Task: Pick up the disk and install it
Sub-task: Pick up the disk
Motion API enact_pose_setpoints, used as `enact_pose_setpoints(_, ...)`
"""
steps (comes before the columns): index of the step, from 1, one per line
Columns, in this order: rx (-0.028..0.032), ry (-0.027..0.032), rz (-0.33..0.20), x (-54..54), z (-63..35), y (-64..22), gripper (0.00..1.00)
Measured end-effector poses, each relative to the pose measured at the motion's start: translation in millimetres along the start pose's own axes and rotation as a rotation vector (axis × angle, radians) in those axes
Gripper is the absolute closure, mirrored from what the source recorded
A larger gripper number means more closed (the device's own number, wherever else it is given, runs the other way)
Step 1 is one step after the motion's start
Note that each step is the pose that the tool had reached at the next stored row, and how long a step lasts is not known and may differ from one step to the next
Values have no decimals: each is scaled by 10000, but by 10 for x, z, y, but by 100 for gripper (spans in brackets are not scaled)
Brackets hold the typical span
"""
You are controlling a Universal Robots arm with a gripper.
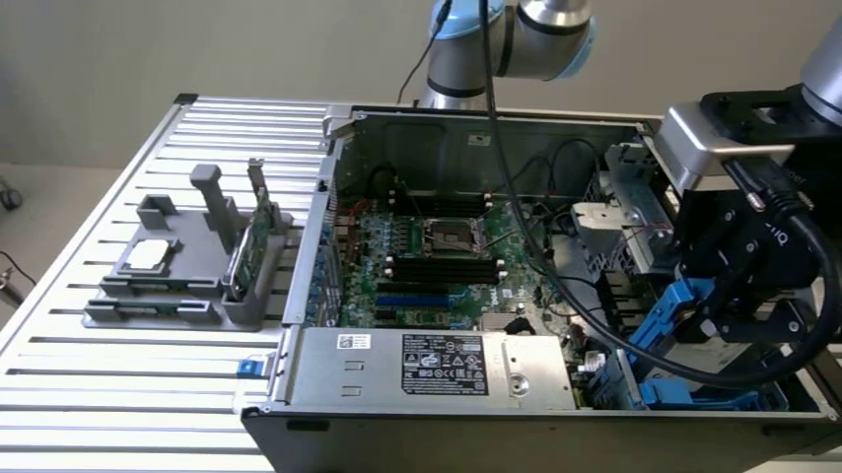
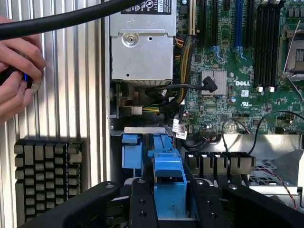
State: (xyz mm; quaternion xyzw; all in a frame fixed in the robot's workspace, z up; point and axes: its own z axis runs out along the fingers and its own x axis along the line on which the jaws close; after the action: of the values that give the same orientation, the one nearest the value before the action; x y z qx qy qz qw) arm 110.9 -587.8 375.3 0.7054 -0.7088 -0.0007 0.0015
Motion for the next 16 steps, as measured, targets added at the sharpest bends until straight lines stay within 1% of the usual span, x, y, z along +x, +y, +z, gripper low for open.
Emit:
enact_pose_setpoints(13,12,1,-33,0,237,0,67)
enact_pose_setpoints(16,13,-6,-42,-1,279,-1,67)
